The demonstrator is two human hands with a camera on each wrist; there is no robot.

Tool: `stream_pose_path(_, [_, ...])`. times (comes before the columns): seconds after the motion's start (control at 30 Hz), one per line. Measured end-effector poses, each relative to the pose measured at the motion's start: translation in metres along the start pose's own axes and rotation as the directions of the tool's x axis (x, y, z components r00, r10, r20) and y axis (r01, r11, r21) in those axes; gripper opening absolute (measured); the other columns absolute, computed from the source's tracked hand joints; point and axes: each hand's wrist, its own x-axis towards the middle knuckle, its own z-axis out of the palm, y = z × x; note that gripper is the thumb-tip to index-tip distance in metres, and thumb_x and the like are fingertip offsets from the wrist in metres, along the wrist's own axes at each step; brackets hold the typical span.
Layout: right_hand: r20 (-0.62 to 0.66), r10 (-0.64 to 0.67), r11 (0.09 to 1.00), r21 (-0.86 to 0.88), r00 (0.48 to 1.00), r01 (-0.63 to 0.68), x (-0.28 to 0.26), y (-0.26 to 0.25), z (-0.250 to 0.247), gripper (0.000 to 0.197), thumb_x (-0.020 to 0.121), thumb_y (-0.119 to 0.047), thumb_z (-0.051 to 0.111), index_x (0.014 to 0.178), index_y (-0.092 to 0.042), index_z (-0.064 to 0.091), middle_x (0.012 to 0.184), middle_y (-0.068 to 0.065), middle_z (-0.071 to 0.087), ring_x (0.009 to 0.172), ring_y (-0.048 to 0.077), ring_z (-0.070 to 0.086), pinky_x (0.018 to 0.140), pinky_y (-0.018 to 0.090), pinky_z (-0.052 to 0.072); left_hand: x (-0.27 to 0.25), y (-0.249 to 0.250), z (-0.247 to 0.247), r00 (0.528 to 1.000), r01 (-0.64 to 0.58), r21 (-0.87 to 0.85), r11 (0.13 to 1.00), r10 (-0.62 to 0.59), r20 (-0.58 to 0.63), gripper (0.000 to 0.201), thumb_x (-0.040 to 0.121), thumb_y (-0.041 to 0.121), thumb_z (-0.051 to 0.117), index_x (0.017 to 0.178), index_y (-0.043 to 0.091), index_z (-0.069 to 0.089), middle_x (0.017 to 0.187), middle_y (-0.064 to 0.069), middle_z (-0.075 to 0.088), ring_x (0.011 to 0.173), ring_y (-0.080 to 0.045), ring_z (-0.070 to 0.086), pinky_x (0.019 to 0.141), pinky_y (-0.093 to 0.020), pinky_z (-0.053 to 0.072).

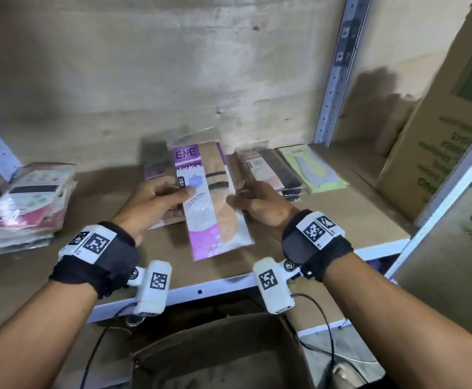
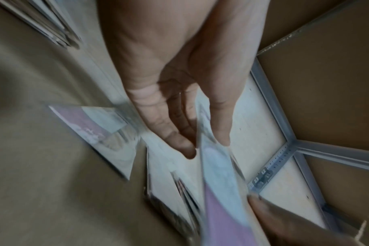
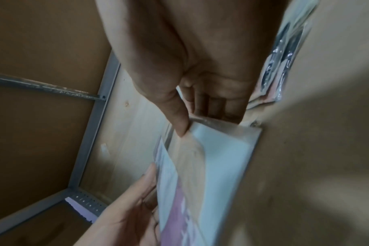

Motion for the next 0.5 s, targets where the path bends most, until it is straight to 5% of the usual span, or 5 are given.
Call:
stream_pose_path(0.1, [0.105,-0.014,0.996,-0.082,0.994,0.023,-0.004,-0.002,-0.008,0.013,0.093,-0.007,0.063,0.086,-0.011,0.053,0.076,0.009,0.050,0.067,0.013,0.047,0.067,0.021,0.041,0.011,0.005,-0.009,0.994,-0.023,-0.071,0.997,0.016,-0.104,0.024,0.087,0.017,0.072,0.110,0.012,0.065,0.092,-0.004,0.073,0.067,-0.010,0.070,0.061,-0.020,0.058])
stream_pose_path(0.2, [0.157,0.036,0.993,-0.113,0.987,-0.019,-0.005,0.002,-0.010,0.007,0.093,-0.007,0.063,0.092,-0.013,0.059,0.091,0.010,0.059,0.088,0.020,0.055,0.091,0.037,0.046,0.022,0.006,-0.017,0.976,-0.048,-0.123,0.991,0.020,-0.219,0.029,0.086,0.020,0.074,0.112,0.015,0.064,0.093,-0.003,0.071,0.063,-0.007,0.070,0.055,-0.018,0.055])
stream_pose_path(0.5, [0.200,0.056,0.977,-0.212,0.978,-0.012,-0.001,0.011,-0.016,0.011,0.095,-0.004,0.059,0.105,-0.005,0.063,0.086,0.004,0.062,0.086,0.019,0.057,0.088,0.036,0.046,0.043,-0.019,-0.028,0.947,-0.153,0.099,0.983,0.175,-0.270,0.017,0.092,0.030,0.067,0.079,0.019,0.070,0.053,0.009,0.065,0.044,0.001,0.053,0.043,-0.012,0.041])
